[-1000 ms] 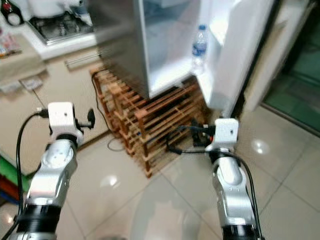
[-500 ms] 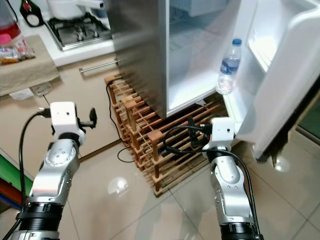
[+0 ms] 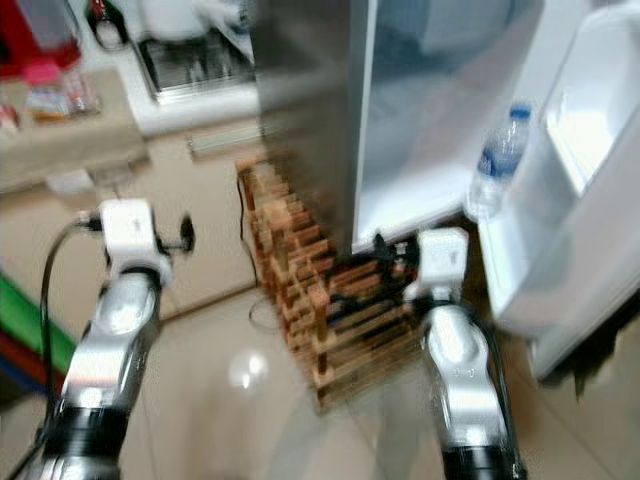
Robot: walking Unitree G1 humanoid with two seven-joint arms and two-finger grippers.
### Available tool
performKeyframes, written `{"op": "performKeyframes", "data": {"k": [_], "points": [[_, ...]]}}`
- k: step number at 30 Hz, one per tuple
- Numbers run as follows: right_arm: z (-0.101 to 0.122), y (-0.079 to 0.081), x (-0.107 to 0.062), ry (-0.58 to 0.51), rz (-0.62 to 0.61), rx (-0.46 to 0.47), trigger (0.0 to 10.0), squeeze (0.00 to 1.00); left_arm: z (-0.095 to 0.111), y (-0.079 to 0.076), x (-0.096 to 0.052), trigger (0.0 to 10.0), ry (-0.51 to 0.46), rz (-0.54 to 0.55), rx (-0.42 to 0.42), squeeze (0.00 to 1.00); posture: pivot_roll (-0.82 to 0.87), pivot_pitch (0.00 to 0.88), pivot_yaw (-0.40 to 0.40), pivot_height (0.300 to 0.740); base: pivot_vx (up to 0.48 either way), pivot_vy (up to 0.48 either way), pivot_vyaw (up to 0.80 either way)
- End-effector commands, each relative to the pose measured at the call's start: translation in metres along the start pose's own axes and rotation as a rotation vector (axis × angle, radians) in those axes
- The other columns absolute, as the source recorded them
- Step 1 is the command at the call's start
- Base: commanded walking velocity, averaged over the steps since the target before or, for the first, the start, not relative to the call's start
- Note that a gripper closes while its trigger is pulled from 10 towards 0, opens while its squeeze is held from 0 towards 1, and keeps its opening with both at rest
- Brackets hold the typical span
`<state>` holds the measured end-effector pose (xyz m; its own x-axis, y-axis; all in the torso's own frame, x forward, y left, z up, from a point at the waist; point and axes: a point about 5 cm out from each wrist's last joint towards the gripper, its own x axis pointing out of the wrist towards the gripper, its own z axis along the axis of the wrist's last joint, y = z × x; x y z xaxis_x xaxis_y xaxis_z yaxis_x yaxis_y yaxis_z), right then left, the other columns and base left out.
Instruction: Restocking fridge
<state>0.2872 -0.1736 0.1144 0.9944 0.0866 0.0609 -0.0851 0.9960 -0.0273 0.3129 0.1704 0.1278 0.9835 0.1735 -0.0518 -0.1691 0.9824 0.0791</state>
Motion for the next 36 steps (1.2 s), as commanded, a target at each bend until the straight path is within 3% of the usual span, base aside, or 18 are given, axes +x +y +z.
{"op": "performKeyframes", "data": {"k": [1, 7, 13, 22, 28, 36], "points": [[-0.001, 0.005, 0.001, 0.009, 0.008, 0.018, 10.0, 0.00, -0.001, 0.007, 0.002, 10.0, 0.011, 0.031, 0.009, 0.00, -0.06, 0.000, 0.040, 0.740, 0.356, -0.319, 0.00], [-0.001, 0.003, 0.001, 0.010, 0.014, 0.011, 10.0, 0.00, -0.001, 0.008, 0.002, 10.0, 0.004, 0.069, -0.009, 0.00, -0.06, 0.000, 0.040, 0.740, 0.371, -0.208, 0.00], [-0.003, -0.004, -0.002, 0.021, 0.005, 0.006, 10.0, 0.00, 0.000, 0.012, 0.003, 10.0, -0.003, 0.085, -0.018, 0.00, -0.07, 0.000, 0.042, 0.740, 0.000, 0.000, 0.00], [-0.004, -0.002, -0.003, 0.030, -0.003, 0.016, 10.0, 0.00, -0.002, 0.014, 0.003, 10.0, 0.003, 0.086, -0.016, 0.00, -0.07, 0.000, 0.044, 0.740, 0.000, 0.000, 0.00], [-0.007, -0.017, -0.004, 0.047, -0.058, 0.000, 10.0, 0.00, -0.002, 0.014, 0.003, 10.0, -0.002, 0.089, -0.004, 0.00, -0.07, 0.000, 0.043, 0.740, 0.000, 0.000, 0.00], [-0.003, -0.007, -0.001, 0.023, -0.021, -0.005, 10.0, 0.00, -0.002, 0.004, 0.002, 10.0, -0.009, 0.009, -0.007, 0.00, -0.07, 0.000, 0.040, 0.740, 0.000, 0.000, 0.44]]}}
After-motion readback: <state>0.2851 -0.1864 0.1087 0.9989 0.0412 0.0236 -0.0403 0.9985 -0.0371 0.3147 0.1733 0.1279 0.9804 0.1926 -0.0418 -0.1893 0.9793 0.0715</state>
